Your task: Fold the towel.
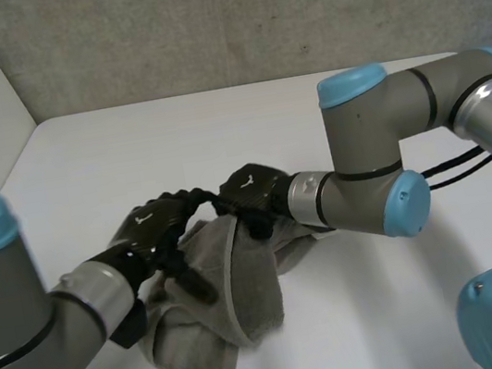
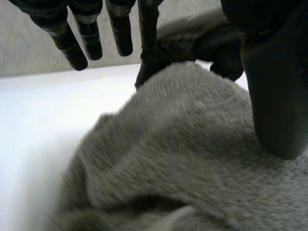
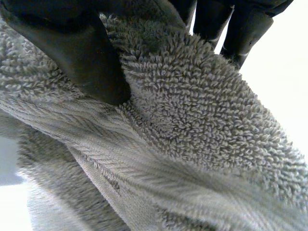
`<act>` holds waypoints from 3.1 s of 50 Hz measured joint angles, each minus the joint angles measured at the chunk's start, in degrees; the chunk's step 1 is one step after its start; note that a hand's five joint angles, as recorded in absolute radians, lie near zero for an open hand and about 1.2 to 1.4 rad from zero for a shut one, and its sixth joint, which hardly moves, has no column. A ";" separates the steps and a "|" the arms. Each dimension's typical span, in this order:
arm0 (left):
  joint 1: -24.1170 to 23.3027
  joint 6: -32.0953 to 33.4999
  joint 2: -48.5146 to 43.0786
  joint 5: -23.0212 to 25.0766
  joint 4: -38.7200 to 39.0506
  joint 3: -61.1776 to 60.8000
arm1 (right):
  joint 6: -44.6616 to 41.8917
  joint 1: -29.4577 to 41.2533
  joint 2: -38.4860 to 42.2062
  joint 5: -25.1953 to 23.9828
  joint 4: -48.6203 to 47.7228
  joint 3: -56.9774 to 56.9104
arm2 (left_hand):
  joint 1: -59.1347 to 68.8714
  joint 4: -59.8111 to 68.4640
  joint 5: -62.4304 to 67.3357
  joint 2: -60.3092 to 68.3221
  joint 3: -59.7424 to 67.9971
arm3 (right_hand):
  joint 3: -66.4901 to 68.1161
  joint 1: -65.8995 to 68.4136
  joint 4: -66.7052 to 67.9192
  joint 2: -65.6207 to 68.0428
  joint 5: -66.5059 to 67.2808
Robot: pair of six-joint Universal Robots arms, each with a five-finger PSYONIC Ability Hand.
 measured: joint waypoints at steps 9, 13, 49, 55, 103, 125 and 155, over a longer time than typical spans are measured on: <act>-5.08 -8.56 -14.31 -7.72 -2.38 11.40 | 0.37 -1.22 -7.41 12.97 -1.85 7.83 | -0.61 0.17 1.10 0.18 0.23 | 0.70 -0.07 0.00 0.01 0.00; -6.57 -8.67 -18.41 -12.18 -3.50 15.86 | 0.59 -1.70 -11.35 18.09 -5.04 13.54 | 13.17 13.46 14.43 13.15 13.72 | 0.80 -0.07 0.00 0.01 0.01; -3.79 1.00 -10.17 -18.02 4.58 40.30 | 9.86 -1.53 -32.28 7.29 -31.78 33.46 | 63.63 70.80 70.78 70.46 72.92 | -18.43 -19.23 -21.32 -20.50 -20.22; -4.11 8.94 -10.49 -16.40 4.64 26.37 | 3.11 -1.15 -28.50 6.74 -20.36 33.02 | 63.64 70.80 70.79 70.47 73.00 | -37.88 -37.94 -40.83 -38.94 -41.17; 3.25 17.22 -1.00 -15.61 9.56 -7.25 | 18.91 -0.31 -6.45 10.47 -21.11 22.64 | 21.47 21.59 22.50 21.30 21.76 | -3.44 -2.57 -6.08 -4.44 -4.56; 3.15 15.60 -11.13 -12.89 11.67 0.25 | 15.24 -10.17 -26.37 16.67 -23.15 36.74 | 12.95 13.40 13.52 13.56 13.28 | 3.22 2.91 0.78 1.06 2.40; 1.09 6.84 -12.55 -1.97 6.87 2.48 | 11.10 -22.84 -38.28 16.09 -25.45 51.96 | 14.05 13.82 16.46 13.79 14.51 | 3.23 2.97 0.78 1.06 2.41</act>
